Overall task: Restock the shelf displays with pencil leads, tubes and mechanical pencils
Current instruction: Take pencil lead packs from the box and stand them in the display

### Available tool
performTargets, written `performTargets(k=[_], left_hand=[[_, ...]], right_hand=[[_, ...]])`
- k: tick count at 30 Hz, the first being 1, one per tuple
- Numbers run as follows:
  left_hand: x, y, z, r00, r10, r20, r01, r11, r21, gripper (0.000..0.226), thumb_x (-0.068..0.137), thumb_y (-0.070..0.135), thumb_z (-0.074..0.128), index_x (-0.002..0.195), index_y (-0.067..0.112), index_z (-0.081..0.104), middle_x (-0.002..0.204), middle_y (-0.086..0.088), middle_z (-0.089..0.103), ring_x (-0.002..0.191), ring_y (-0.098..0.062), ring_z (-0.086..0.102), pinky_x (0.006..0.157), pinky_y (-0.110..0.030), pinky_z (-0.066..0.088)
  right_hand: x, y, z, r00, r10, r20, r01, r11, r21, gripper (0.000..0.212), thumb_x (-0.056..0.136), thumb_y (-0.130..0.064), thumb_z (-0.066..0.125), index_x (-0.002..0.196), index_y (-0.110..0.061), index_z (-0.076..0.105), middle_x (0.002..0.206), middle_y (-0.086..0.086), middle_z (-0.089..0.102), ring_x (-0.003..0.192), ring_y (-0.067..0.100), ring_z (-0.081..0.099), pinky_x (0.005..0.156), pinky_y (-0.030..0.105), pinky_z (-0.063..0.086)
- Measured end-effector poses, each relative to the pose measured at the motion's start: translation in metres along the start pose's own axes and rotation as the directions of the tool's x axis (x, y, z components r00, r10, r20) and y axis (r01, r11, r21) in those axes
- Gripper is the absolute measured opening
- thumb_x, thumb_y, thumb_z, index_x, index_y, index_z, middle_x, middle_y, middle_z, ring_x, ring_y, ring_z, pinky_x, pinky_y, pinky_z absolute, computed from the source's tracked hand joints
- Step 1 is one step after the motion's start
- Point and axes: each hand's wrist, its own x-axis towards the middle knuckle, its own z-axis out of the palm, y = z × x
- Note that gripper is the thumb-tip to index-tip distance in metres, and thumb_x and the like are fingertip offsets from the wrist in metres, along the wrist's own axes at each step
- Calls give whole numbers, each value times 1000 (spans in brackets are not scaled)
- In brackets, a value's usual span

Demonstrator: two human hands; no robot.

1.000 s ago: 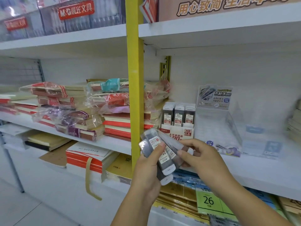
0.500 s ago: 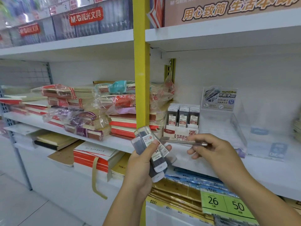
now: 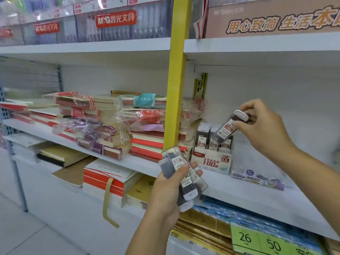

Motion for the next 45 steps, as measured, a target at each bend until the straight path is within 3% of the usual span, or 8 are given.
performTargets(k=[9, 16, 18, 21, 26, 30, 39, 45], left_hand=[[10, -1, -7, 999, 2, 52, -2, 1000, -1, 10, 77, 30, 73, 83, 32, 80, 103, -11, 77, 90, -31, 76, 83, -52, 60], [14, -2, -9, 999, -13, 37, 15, 999, -44, 22, 75, 26, 75, 95, 21, 79, 107, -14, 76, 97, -32, 74, 77, -51, 62], [13, -2, -8, 999, -19, 29, 21, 997, -71, 32, 75, 22, 75, 107, 16, 73, 110, -15, 75, 101, -33, 73, 77, -53, 61], [8, 0, -4, 998, -32, 52, 34, 998, -44, 42, 75, 24, 74, 116, 15, 67, 113, -13, 75, 106, -30, 72, 90, -57, 57], [2, -5, 2, 994, -79, 81, 83, 996, -44, 53, 79, 23, 69, 128, 7, 61, 117, -15, 73, 107, -27, 71, 77, -39, 62], [-3, -11, 8, 994, -94, 59, 93, 995, 21, 46, 78, 27, 70, 118, 6, 70, 114, -17, 74, 102, -28, 73, 79, -40, 63], [-7, -7, 11, 1000, -24, 13, 20, 976, 218, 48, 72, 34, 76, 112, 9, 72, 106, -20, 75, 100, -41, 70, 89, -53, 55], [-10, -5, 15, 992, -36, 118, -8, 934, 357, 41, 77, 37, 76, 115, 21, 71, 110, -13, 75, 102, -33, 72, 93, -52, 57]], right_hand=[[31, 30, 43, 964, -11, 265, 79, 966, -246, 28, 80, -14, 76, 94, -29, 58, 95, -9, 61, 86, 8, 59, 72, 26, 47], [20, 44, 51, 959, -130, 253, 267, 720, -641, 38, 91, -30, 63, 128, -23, 61, 109, -1, 46, 108, 19, 37, 88, 31, 32], [2, 34, 46, 976, -147, 160, 213, 794, -570, 37, 95, -28, 56, 131, -22, 58, 115, 0, 51, 110, 18, 39, 90, 30, 34], [-50, 9, 34, 987, -21, 159, 30, 998, -56, 18, 91, -37, 51, 104, -41, 63, 90, -14, 63, 83, 3, 57, 69, 19, 46], [-118, -4, 41, 845, 198, 496, -307, 940, 148, 9, 86, -47, 60, 91, -39, 61, 83, -11, 69, 66, 6, 68, 55, 20, 49], [-128, 3, 45, 816, 338, 468, -506, 810, 297, 5, 92, -19, 63, 92, -23, 66, 78, -5, 73, 66, 13, 70, 57, 25, 53], [-127, 9, 37, 869, 293, 398, -401, 889, 221, 5, 83, -30, 71, 82, -32, 66, 78, -16, 68, 72, 1, 63, 64, 16, 48], [-101, -1, 40, 951, 147, 271, -222, 937, 270, 26, 86, -37, 66, 109, -49, 61, 93, -18, 54, 88, -2, 53, 72, 7, 40]])
